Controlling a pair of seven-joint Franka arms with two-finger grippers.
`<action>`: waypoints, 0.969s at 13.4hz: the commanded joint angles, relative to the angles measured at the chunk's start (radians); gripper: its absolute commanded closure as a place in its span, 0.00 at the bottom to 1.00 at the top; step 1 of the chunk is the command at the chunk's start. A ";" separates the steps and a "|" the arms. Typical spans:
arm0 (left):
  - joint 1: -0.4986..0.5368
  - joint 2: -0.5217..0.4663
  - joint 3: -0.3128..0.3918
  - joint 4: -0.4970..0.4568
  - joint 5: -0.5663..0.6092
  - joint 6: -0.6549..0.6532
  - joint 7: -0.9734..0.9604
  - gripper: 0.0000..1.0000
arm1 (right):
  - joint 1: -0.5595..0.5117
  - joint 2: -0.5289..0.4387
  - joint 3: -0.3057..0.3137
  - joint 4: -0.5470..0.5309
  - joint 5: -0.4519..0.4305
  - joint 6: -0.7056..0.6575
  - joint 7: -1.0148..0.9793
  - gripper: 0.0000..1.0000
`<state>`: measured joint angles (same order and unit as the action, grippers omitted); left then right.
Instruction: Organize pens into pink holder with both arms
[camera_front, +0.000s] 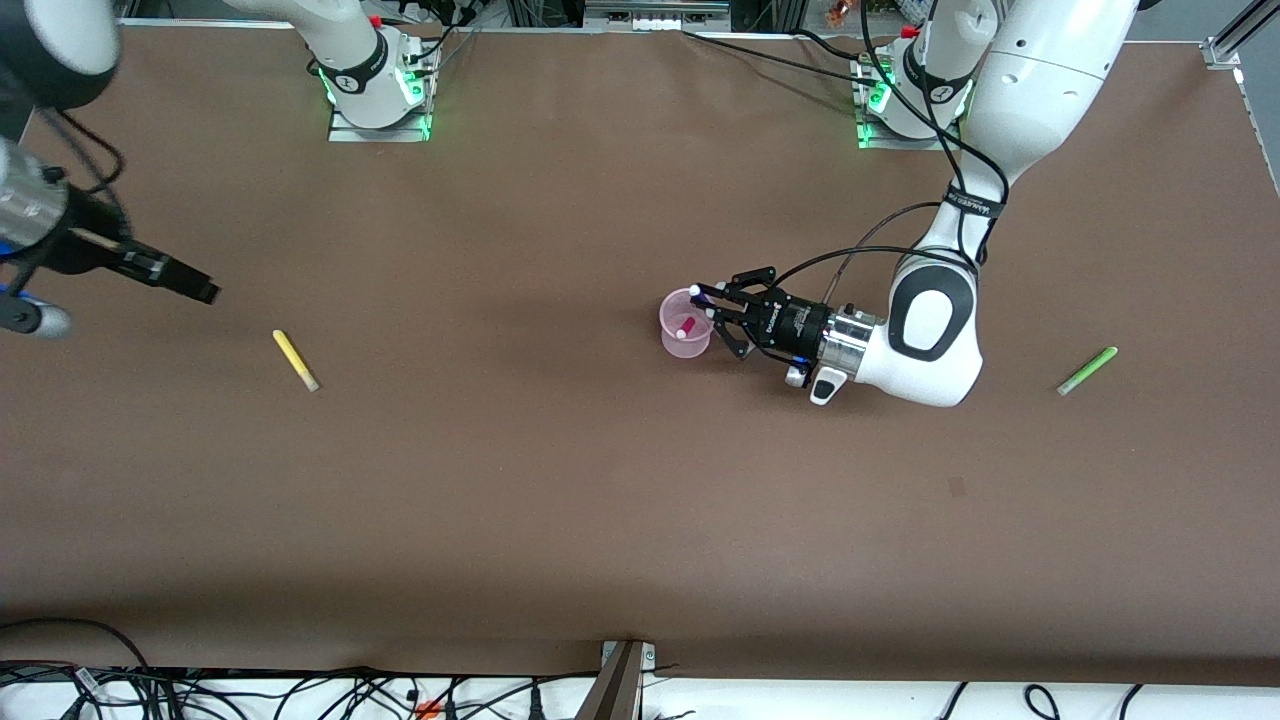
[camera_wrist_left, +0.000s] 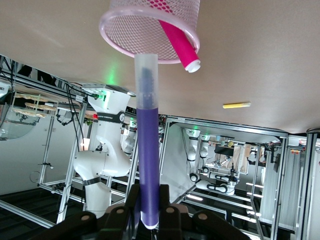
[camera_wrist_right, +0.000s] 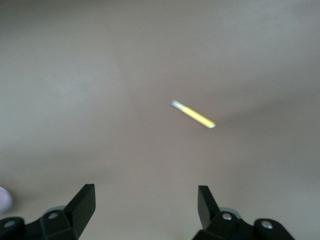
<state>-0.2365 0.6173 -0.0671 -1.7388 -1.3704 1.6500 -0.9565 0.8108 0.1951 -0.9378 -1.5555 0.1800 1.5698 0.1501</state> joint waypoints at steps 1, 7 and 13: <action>-0.036 -0.011 -0.002 -0.034 -0.056 0.066 -0.013 1.00 | -0.063 -0.017 -0.026 -0.107 0.015 0.051 -0.244 0.09; -0.069 0.019 -0.002 -0.036 -0.058 0.106 -0.005 1.00 | -0.059 -0.019 -0.013 -0.311 -0.005 0.302 -0.331 0.09; -0.072 0.039 -0.003 -0.034 -0.056 0.103 0.002 0.45 | -0.002 -0.014 -0.012 -0.253 -0.019 0.294 -0.247 0.09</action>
<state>-0.3020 0.6502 -0.0720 -1.7732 -1.3990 1.7499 -0.9604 0.8078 0.1988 -0.9495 -1.8410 0.1760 1.8720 -0.1146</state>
